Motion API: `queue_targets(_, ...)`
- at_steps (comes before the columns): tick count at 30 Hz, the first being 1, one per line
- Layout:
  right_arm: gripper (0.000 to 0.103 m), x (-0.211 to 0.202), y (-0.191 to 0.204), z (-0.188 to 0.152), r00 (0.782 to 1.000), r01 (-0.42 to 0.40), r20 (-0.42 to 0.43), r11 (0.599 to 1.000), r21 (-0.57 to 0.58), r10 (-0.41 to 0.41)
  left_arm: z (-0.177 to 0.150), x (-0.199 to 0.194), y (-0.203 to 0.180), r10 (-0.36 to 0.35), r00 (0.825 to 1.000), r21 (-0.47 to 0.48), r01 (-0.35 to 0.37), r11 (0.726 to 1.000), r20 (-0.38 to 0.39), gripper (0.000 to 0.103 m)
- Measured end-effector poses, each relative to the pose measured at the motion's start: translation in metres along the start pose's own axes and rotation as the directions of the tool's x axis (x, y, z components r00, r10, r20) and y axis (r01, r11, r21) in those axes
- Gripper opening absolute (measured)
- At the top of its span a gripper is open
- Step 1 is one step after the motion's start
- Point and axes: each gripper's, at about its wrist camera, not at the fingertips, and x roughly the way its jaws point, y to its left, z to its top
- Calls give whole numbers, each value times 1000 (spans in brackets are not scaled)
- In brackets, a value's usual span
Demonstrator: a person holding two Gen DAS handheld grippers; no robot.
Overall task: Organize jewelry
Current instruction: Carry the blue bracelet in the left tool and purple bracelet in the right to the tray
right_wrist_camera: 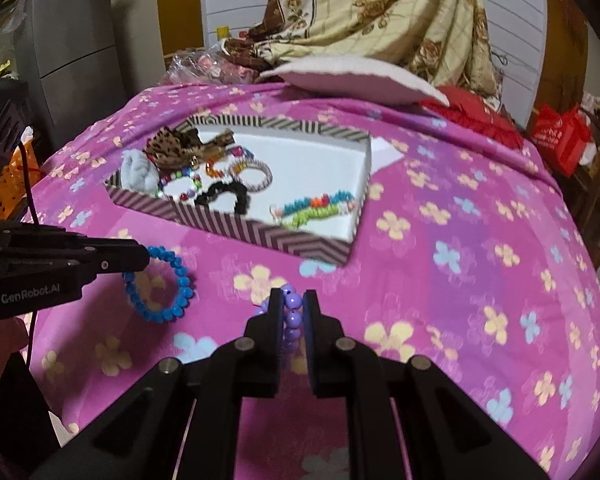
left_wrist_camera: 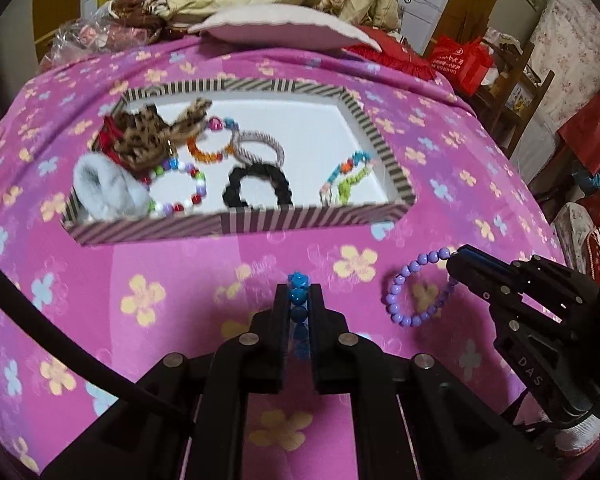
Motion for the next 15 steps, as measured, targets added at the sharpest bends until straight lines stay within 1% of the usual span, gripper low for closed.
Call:
queue_targets(8, 9, -6, -2, 32, 999, 22, 38, 999, -41, -21, 33, -14, -5, 37, 998, 43, -40, 998, 54, 0)
queue_targets(15, 9, 0, -6, 66, 997, 43, 71, 997, -61, -39, 65, -6, -7, 78, 994, 63, -83, 995, 77, 0)
